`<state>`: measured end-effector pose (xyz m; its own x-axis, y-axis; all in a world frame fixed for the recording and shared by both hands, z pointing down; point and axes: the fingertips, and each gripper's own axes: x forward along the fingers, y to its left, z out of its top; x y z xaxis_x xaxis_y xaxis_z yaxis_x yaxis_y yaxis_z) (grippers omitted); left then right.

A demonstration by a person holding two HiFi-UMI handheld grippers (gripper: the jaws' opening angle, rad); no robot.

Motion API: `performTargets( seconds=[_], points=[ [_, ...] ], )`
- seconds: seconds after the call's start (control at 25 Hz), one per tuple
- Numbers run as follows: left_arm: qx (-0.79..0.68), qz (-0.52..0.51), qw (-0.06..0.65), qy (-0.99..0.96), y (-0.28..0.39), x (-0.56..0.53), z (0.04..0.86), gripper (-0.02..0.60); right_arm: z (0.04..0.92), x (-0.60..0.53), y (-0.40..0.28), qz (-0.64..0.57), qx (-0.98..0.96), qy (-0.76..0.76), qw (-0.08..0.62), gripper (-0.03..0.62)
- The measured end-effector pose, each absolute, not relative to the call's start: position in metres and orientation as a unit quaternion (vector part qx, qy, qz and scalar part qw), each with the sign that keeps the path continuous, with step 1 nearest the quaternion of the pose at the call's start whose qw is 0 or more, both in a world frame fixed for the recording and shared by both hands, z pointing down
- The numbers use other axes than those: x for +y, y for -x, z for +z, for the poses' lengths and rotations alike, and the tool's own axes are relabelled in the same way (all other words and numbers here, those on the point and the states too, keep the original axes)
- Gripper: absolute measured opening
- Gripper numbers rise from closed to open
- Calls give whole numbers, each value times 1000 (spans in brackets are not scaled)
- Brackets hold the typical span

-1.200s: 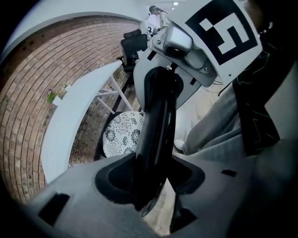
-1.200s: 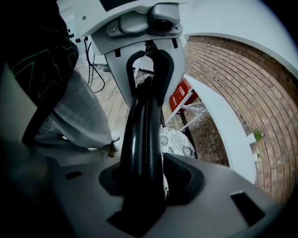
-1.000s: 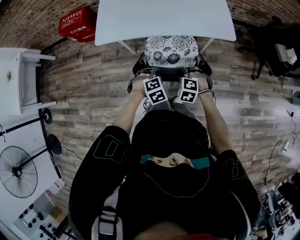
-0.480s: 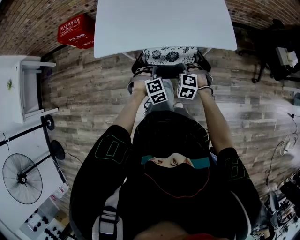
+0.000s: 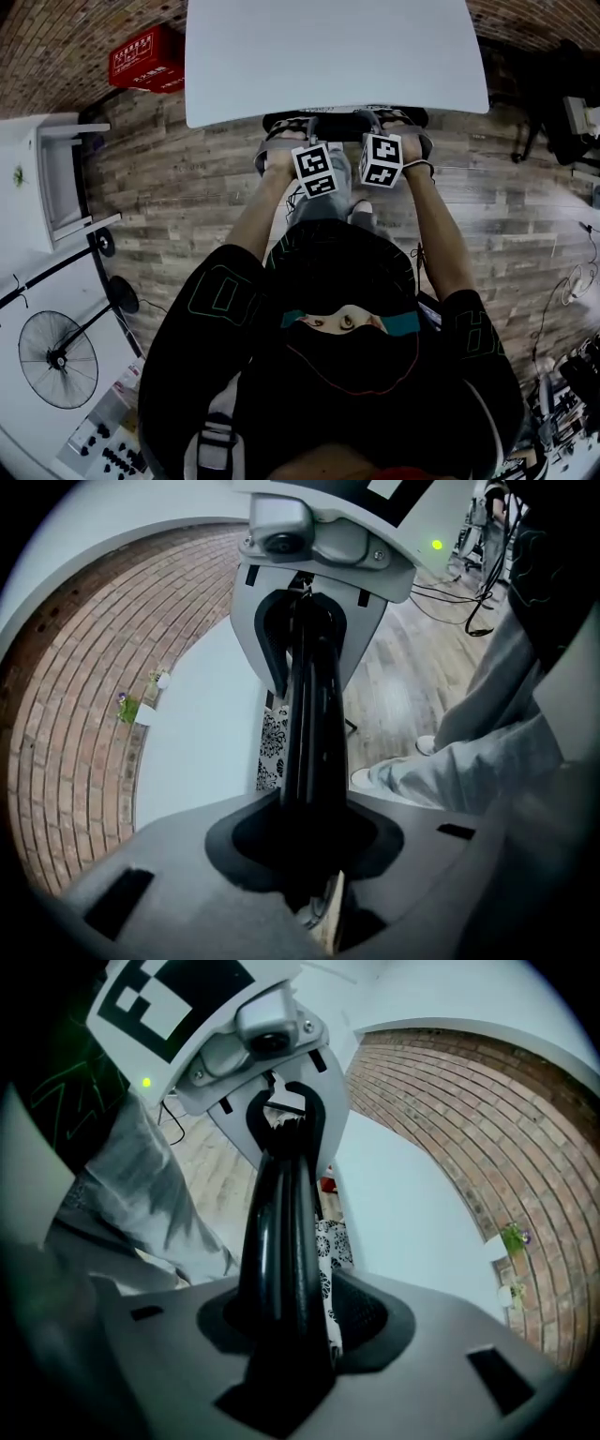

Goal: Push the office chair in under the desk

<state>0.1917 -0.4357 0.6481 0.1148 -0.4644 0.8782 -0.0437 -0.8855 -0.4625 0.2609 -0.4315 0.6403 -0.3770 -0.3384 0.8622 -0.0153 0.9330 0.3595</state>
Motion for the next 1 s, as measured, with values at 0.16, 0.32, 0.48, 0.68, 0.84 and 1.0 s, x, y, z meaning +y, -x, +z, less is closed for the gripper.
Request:
performTargets(
  seconds=[0.16,0.32,0.48,0.68,0.84,1.0],
  points=[
    [170,-641,168,729,-188,-445,648,109,639,-442,-258,-151,-816,-108,548,169],
    [175,-639,164,731,-190,-452,649,114,639,-449,-259,-152,-814,-109,550,168],
    [216,-618,169,737,-191,-455,645,132,637,-447,-265,-129,-808,-131,560,189],
    [261,-627,151,718,-180,-446,633,157,615,-433,-271,-119,-812,-166,546,198],
    [275,-628,127,717,-179,-438,622,178,582,-422,-279,-76,-846,-189,494,189],
    [296,-571,90,760,-190,-429,584,127,529,-427,-288,-11,-886,-248,393,156]
  ],
)
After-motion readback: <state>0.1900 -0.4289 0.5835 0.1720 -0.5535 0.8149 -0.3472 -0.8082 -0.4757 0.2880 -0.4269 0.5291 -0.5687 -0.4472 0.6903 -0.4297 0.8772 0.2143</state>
